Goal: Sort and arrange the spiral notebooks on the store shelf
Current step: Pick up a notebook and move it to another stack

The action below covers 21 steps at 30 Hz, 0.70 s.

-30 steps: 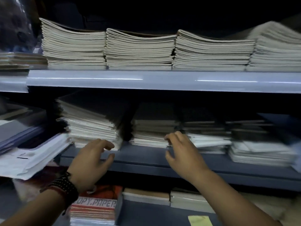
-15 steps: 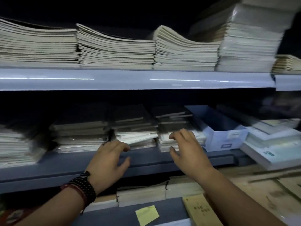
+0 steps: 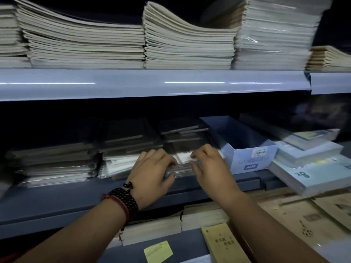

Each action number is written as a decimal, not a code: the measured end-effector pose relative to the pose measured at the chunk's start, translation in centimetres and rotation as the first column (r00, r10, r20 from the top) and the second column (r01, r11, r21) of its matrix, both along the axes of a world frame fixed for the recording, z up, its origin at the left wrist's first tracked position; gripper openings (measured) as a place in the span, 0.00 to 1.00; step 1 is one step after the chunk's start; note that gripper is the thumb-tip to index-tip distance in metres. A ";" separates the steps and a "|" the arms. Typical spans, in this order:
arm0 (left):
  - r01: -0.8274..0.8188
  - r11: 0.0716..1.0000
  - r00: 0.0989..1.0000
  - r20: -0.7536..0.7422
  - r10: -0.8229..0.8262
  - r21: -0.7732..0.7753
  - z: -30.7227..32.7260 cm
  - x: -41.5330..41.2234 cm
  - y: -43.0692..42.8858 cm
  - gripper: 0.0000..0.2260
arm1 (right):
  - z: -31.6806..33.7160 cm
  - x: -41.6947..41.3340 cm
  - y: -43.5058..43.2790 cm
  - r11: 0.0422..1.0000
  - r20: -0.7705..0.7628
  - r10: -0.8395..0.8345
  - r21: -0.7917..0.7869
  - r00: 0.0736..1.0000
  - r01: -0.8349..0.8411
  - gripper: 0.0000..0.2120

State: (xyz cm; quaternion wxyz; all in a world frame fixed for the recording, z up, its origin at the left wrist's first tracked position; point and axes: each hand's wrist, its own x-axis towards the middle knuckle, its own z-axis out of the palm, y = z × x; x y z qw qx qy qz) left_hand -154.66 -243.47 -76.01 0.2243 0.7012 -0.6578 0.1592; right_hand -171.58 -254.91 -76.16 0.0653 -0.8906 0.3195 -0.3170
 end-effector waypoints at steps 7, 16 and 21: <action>-0.098 0.992 0.995 -0.035 0.095 -0.076 -0.8 0.0 -2.1 0.12 | -1.7 3.4 -1.1 0.987 0.315 -0.139 0.119 0.939 0.106 0.05; -0.050 0.987 0.998 0.034 0.056 -0.152 -2.3 0.7 -2.5 0.12 | -3.1 3.3 -0.2 0.984 0.238 -0.117 -0.101 0.964 0.144 0.11; -0.081 0.988 0.992 0.088 0.093 -0.133 -2.0 0.7 -3.2 0.14 | -4.0 1.7 1.1 0.989 0.069 -0.041 -0.139 0.997 0.050 0.19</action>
